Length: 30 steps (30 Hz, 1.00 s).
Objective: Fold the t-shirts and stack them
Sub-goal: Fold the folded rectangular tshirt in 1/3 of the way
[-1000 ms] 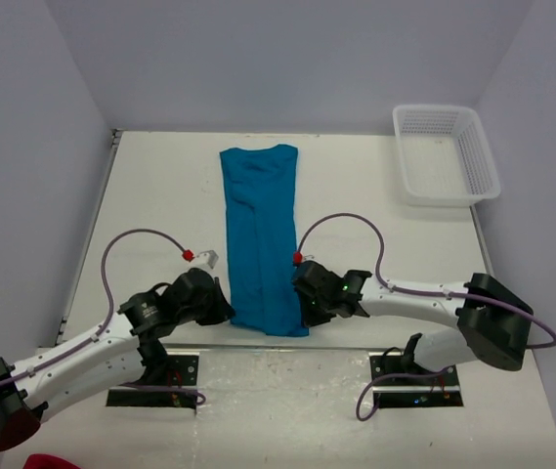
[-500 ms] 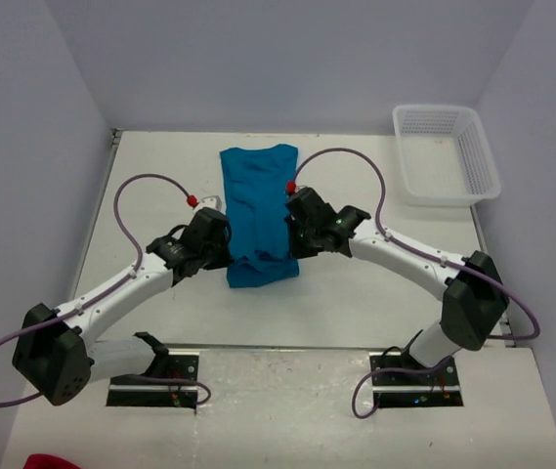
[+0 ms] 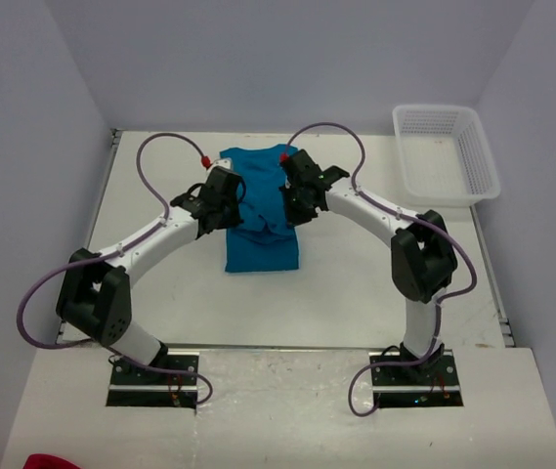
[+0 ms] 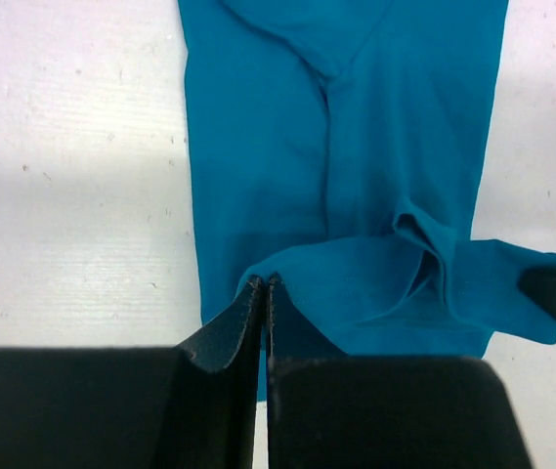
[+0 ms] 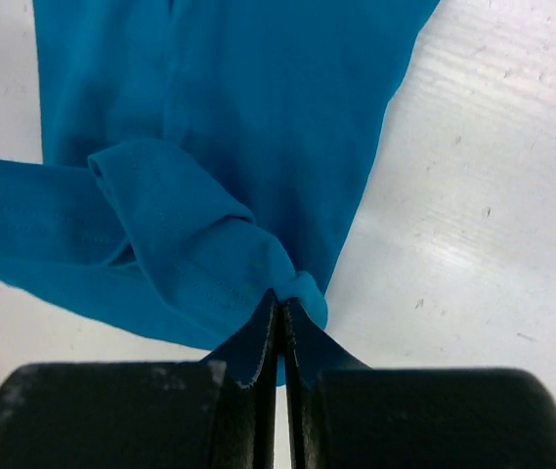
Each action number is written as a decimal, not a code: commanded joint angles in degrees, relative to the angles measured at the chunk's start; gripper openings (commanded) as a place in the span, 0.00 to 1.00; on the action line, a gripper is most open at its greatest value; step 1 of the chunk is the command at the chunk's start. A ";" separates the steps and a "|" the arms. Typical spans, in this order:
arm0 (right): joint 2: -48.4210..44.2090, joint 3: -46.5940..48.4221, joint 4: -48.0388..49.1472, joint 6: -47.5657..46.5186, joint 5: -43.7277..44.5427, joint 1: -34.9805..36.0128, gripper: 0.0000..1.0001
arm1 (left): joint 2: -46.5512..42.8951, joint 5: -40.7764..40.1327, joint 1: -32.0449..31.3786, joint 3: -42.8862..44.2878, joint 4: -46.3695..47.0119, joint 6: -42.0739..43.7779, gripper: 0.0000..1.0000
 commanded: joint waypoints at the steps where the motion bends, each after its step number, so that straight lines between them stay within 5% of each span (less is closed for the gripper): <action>1: 2.57 5.26 -2.33 -2.85 -3.00 -1.59 0.00 | 2.01 -1.56 1.35 4.39 1.95 2.79 0.00; 22: 14.96 18.18 -5.94 -5.49 -10.03 -7.22 0.00 | 16.25 2.04 6.71 12.30 4.15 5.52 0.00; 26: 17.42 22.13 -6.90 -6.37 -11.00 -8.36 0.00 | 19.49 2.13 7.41 14.41 4.77 6.22 0.08; 30: 23.56 36.39 -10.40 -8.13 -11.79 -10.12 0.31 | 22.84 2.40 9.17 17.84 6.42 8.23 0.23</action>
